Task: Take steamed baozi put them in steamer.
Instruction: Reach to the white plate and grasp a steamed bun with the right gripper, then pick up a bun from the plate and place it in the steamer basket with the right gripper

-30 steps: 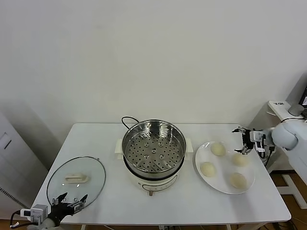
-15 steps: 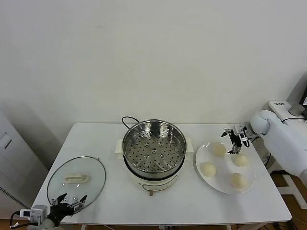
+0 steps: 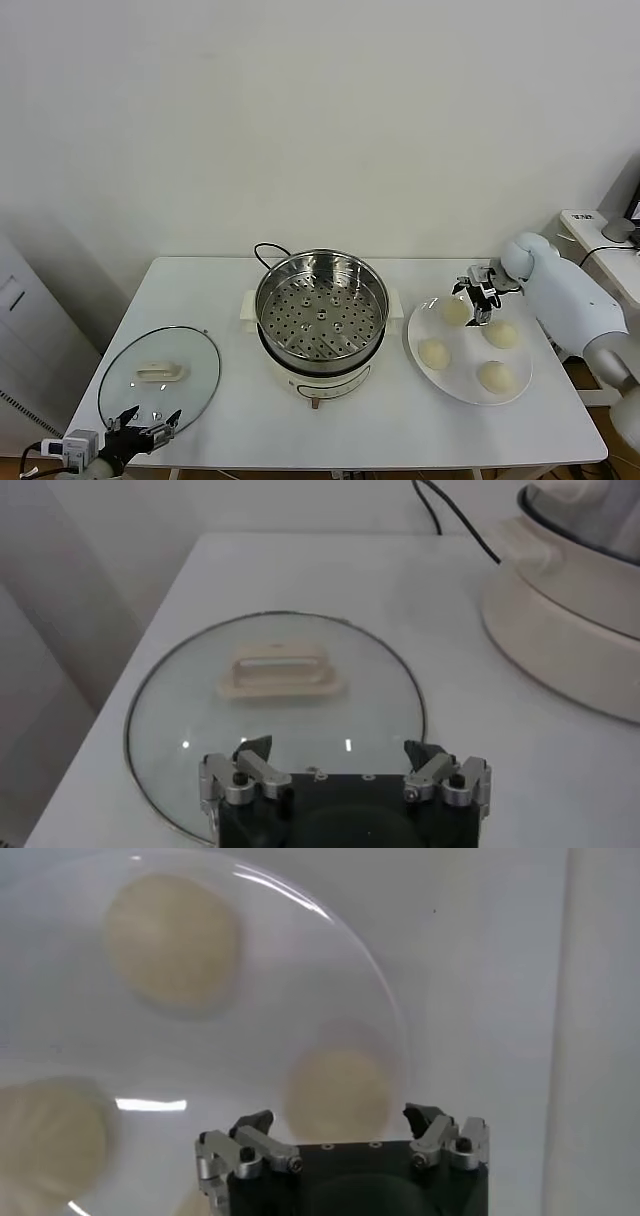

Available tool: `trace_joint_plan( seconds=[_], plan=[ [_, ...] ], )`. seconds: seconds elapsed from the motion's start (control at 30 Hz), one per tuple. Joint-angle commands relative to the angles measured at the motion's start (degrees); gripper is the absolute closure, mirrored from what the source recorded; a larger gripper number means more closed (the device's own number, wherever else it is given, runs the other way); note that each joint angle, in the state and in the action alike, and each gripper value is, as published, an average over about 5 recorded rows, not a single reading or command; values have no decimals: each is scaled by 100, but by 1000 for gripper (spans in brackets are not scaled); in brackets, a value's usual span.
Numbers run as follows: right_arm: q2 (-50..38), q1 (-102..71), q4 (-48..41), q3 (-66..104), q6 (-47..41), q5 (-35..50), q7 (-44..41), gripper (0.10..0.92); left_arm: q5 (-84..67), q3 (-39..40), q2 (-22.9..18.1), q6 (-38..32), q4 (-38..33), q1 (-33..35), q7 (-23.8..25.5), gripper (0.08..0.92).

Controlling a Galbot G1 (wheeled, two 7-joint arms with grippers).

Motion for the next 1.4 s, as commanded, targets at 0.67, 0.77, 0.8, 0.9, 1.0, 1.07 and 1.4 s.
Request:
trace_joint_plan(
  seconds=[0.67, 0.77, 0.8, 0.9, 1.0, 1.07, 1.4],
  plan=[
    [-692, 1449, 1501, -1222, 387, 1315, -547, 533, 7, -9, -34, 31, -47, 20, -33, 177],
    [-729, 2207, 1870, -1737, 682, 1855, -749, 531, 7, -16, -31, 35, -60, 25, -40, 177],
    [-696, 2439, 1947, -1892, 786, 2034, -806, 530, 7, -18, -30, 37, -63, 26, -42, 177],
    [-418, 2992, 1952, -2166, 1224, 2362, -982, 526, 9, -14, -23, 42, -61, 25, -52, 177],
    [115, 3322, 1634, -2184, 1965, 2417, -1174, 525, 11, 4, -6, 52, -53, 5, -58, 177],
    [569, 3457, 1326, -2156, 2501, 2464, -1298, 525, 11, 24, 4, 62, -46, -24, -60, 177],
    [2000, 3365, 855, -1986, 3506, 2200, -1587, 521, 10, 60, -7, 88, -58, -85, -72, 177]
  ],
)
